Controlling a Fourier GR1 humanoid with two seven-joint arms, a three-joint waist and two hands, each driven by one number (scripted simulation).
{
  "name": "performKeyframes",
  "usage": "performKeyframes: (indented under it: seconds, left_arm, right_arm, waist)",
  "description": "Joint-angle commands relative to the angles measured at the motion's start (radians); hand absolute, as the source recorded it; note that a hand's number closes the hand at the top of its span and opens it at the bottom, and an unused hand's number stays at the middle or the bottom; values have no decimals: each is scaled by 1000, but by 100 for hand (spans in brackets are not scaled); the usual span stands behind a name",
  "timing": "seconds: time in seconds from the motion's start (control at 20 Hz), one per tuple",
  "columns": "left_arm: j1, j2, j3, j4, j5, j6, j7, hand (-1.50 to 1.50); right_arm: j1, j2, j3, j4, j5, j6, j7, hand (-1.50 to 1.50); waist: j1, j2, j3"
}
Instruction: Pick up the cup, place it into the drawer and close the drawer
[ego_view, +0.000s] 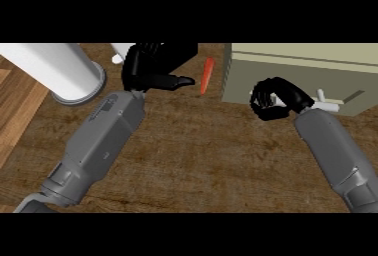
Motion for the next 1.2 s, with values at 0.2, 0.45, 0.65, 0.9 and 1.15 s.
performKeyframes:
  seconds: [0.2, 0.45, 0.65, 0.9, 1.15]
  left_arm:
    - [38, 59, -5, -56, 6, -60, 37, -150]
    - [83, 77, -12, -78, 9, -96, 40, -150]
    - [76, 63, -15, -95, 13, -101, 42, -150]
    - [98, 72, -20, -110, 15, -126, 47, -150]
    - [109, 65, -20, -122, 18, -131, 40, -150]
  right_arm:
    - [-178, -69, -130, 139, -56, -41, 21, 150]
    - [-198, -106, -159, 127, -94, 6, 32, 150]
    - [-203, -140, -165, 104, -114, 56, 28, 150]
    - [-198, -154, -184, 79, -150, 96, 41, 150]
    - [-169, -165, -188, 61, -167, 126, 32, 150]
  waist:
    - [43, 19, 0]
    - [71, 18, -1]
    - [79, 24, -1]
    - [95, 22, -3]
    - [95, 29, -1]
